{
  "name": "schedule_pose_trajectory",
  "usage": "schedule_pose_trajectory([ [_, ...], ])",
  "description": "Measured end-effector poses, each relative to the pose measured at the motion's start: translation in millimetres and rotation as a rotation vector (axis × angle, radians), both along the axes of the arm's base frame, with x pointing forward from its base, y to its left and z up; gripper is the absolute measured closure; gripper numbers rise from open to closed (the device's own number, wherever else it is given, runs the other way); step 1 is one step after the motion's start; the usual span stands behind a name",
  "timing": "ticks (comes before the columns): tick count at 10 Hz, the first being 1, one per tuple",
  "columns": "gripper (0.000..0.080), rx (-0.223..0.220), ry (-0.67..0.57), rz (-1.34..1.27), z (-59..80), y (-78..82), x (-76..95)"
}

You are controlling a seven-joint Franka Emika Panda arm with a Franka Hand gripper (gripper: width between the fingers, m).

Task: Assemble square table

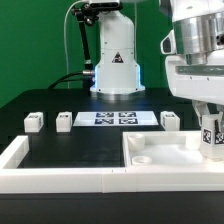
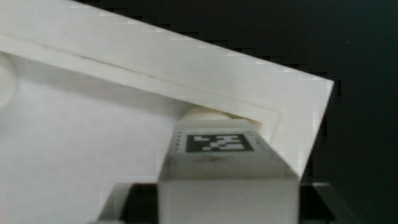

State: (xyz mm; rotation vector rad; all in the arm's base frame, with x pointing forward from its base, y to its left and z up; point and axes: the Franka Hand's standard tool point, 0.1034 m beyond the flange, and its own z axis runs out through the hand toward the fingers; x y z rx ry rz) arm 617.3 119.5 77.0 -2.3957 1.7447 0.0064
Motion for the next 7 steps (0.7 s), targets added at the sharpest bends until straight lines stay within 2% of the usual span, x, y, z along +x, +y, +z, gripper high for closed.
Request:
schedule_pose_trajectory([
  [1, 0.0434, -0.004, -0.005, 0.037, 0.0, 0.2, -0.1],
  [2, 0.0299, -0.015, 0.002, 0.092, 0.1, 4.1, -1.2],
  [3, 0.0299, -0.021, -0.012, 0.170, 1.0, 6.1, 0.2],
  [4, 0.0187, -0.036, -0.037, 0.315, -0.1, 4.3, 1.1],
  [5, 0.0158, -0.047, -0.051, 0.422, -1.1, 4.1, 0.8],
  [7, 0.0151, -0.067, -0.076, 0.617, -1.0, 3.6, 1.1],
])
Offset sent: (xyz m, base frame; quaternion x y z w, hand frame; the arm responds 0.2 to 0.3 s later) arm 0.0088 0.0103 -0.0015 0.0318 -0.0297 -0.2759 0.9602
